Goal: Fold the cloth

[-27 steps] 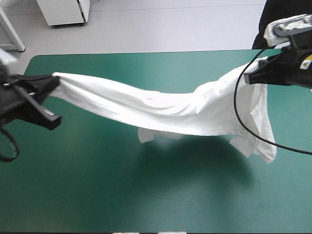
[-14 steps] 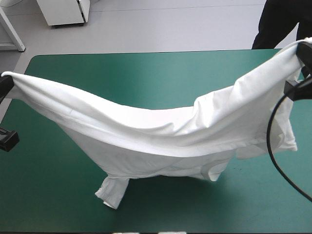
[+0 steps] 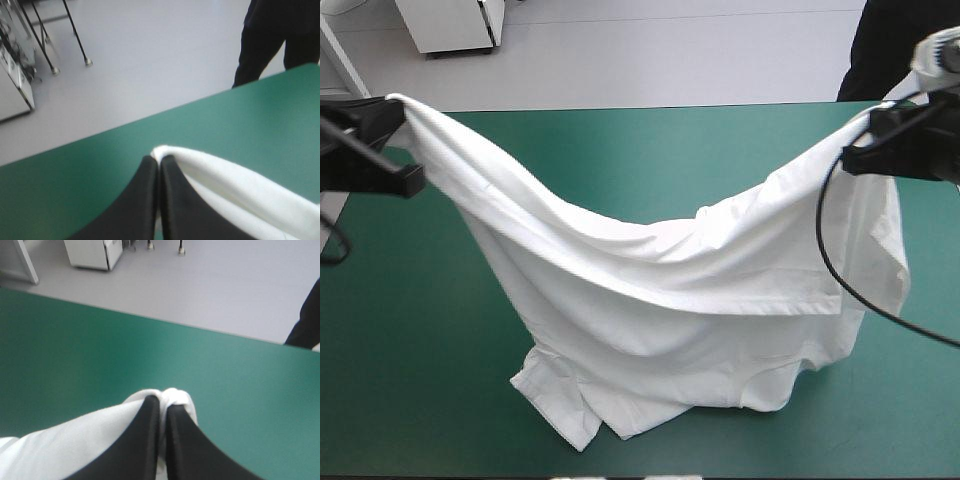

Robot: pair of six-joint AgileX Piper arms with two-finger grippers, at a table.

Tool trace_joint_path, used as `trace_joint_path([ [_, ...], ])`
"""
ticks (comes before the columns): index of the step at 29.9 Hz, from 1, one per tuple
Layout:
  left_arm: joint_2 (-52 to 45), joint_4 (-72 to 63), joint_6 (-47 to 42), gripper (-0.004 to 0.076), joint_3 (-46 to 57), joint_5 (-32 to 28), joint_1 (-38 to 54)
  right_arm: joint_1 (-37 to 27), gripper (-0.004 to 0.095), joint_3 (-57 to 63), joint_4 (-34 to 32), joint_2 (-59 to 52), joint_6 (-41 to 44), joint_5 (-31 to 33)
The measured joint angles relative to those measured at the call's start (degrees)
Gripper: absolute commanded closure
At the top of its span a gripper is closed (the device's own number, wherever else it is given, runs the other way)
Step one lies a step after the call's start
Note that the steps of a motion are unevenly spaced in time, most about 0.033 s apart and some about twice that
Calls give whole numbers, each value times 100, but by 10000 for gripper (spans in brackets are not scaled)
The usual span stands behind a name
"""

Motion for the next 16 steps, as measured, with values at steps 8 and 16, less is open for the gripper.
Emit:
trace_joint_path([
  [8,2041,81,-31,746,57,-5,0,0,925,127,-11,1894,-268,-10],
  [16,3679,75,-28,746,-9,-10,0,0,924,75,161,3711,-554,-368],
])
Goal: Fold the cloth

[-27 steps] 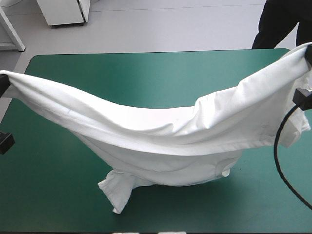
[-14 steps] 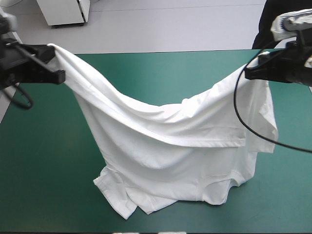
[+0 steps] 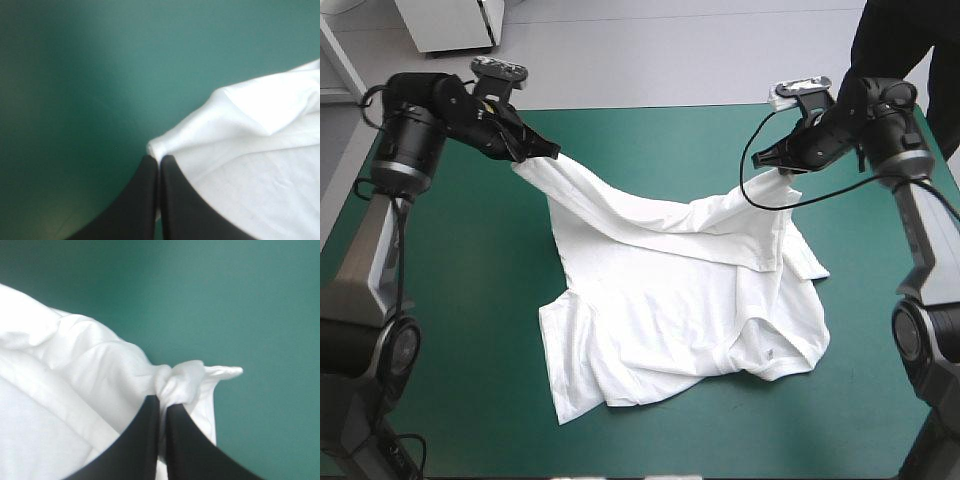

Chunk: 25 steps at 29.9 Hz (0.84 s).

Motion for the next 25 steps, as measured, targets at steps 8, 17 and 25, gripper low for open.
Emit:
trace_joint_path([
  [8,1326,-244,19,746,-419,-31,0,0,924,-504,381,1480,-169,-274],
  [17,1794,-375,83,591,-436,-64,50,-146,736,-537,943,2139,-385,-303],
  [25,1801,-676,294,139,-451,-70,112,-734,314,-549,1715,2135,-539,151],
])
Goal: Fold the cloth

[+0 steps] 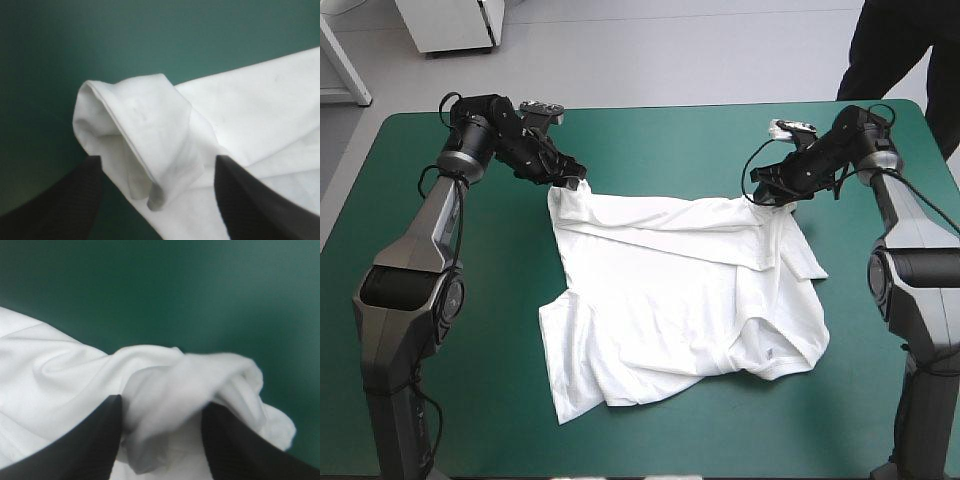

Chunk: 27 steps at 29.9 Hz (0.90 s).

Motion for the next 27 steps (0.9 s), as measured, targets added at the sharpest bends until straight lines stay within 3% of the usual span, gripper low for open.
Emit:
trace_joint_path([
  [8,-364,-10,-247,187,377,-27,37,-368,331,107,137,-700,-3,58],
  [20,-3306,560,-215,191,3937,-40,-622,-409,331,2152,-165,-2890,-3,112],
  [27,-3470,792,-84,191,5180,-80,-791,-337,331,3222,-729,-4227,105,124],
])
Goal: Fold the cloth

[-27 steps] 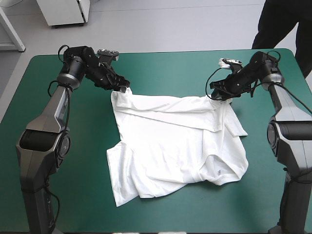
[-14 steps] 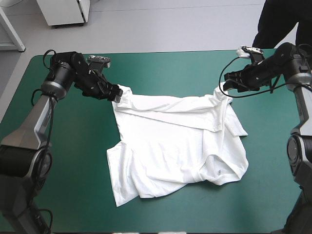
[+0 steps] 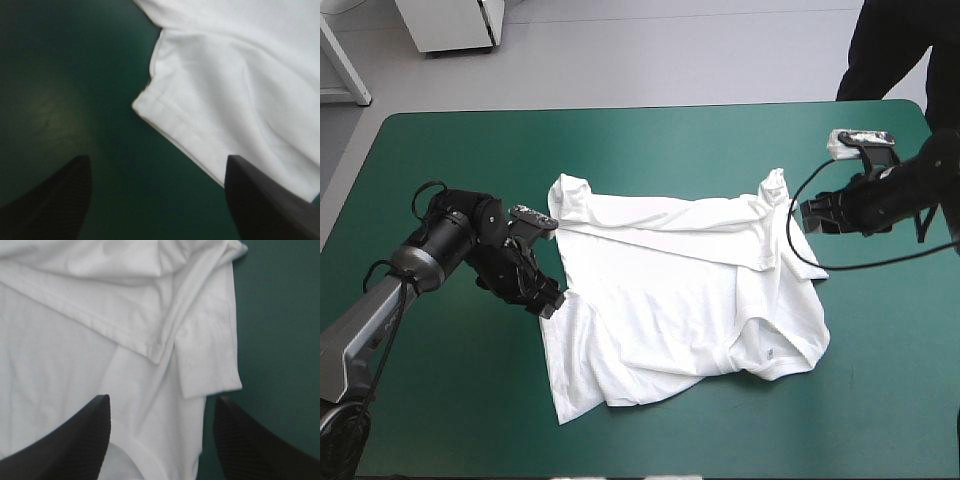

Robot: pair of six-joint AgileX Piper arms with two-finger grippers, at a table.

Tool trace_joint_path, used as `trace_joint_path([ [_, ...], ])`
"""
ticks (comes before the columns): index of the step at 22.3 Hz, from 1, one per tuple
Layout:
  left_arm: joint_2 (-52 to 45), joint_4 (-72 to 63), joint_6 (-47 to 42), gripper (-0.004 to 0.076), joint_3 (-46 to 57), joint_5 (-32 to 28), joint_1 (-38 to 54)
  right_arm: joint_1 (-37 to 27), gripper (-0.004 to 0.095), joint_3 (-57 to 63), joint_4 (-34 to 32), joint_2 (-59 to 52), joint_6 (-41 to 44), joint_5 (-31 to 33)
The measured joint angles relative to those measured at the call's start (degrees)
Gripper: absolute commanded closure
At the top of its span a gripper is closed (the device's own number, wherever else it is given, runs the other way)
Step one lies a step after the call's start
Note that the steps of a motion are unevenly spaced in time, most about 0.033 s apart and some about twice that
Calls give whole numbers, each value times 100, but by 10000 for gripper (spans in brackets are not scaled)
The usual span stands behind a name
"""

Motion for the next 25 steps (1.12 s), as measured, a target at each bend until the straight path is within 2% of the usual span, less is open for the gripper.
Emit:
trace_joint_path([
  [7,473,-33,194,191,171,-386,-6,701,331,1685,-1011,-1206,439,-57],
  [11,962,-98,286,202,171,-631,-6,732,331,1808,-1221,-1378,585,-108],
  [13,1122,-108,298,301,171,-697,-6,758,331,1808,-1254,-1388,600,-123],
  [16,1198,-55,298,574,165,-761,-6,874,331,1808,-1460,-1388,639,-128],
  [18,1242,-51,304,686,139,-788,-40,903,331,1854,-1572,-1388,714,-145],
  [20,1278,-147,406,748,103,-802,-94,903,331,1957,-1662,-1394,756,-170],
  [25,1336,-234,562,746,71,-808,-215,903,331,2381,-1848,-1370,822,-309],
])
